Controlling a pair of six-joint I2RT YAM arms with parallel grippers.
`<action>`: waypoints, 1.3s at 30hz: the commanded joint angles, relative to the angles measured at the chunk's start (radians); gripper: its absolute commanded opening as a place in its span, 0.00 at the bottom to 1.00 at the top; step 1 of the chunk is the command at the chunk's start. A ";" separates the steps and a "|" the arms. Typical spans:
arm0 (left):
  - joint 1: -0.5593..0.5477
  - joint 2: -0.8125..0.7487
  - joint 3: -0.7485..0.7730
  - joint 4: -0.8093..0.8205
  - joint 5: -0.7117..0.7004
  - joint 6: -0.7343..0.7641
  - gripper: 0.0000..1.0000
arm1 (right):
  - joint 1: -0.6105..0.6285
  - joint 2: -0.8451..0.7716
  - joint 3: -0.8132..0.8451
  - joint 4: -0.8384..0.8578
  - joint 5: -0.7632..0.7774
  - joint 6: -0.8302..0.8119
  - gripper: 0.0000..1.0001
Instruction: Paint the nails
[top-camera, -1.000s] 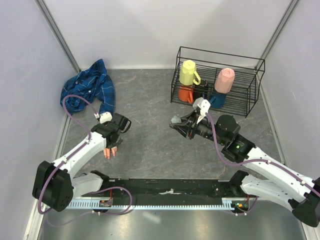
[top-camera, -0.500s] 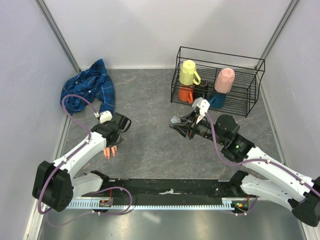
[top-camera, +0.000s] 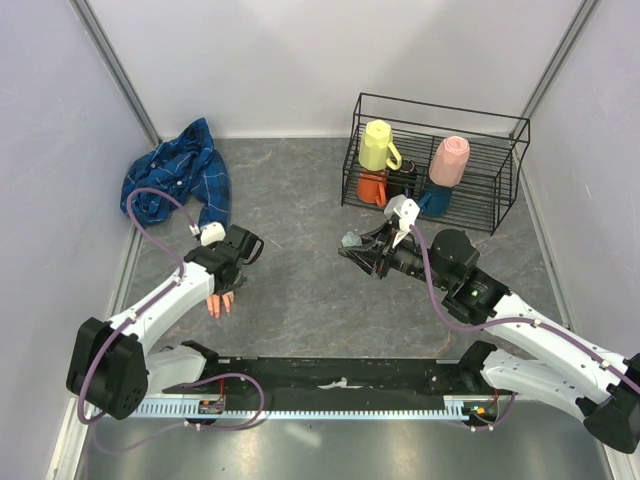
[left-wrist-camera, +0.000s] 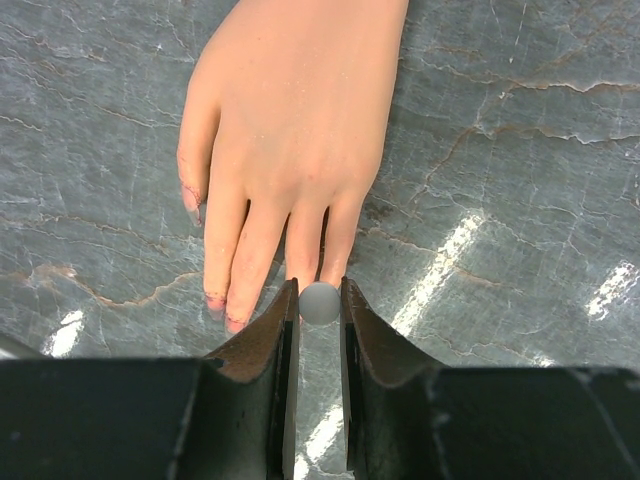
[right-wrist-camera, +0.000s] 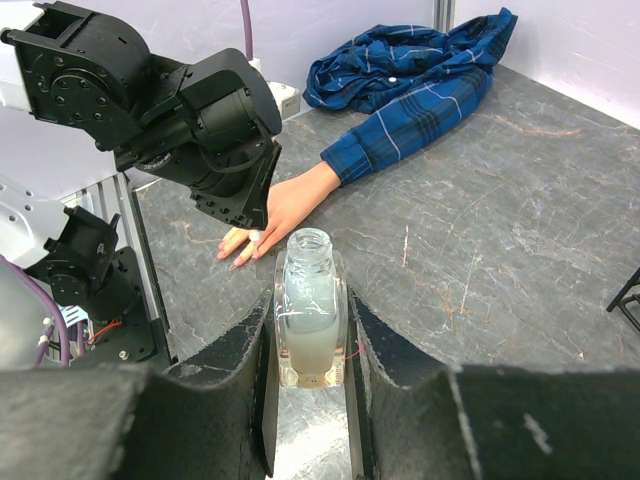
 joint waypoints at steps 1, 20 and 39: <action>0.006 0.010 0.040 0.009 -0.046 0.001 0.02 | 0.003 -0.001 0.001 0.038 -0.014 -0.002 0.00; 0.004 0.007 0.038 0.049 -0.056 0.041 0.02 | 0.001 0.000 0.001 0.038 -0.015 -0.002 0.00; 0.006 0.012 0.033 0.049 -0.034 0.052 0.02 | -0.002 0.002 0.000 0.043 -0.026 0.005 0.00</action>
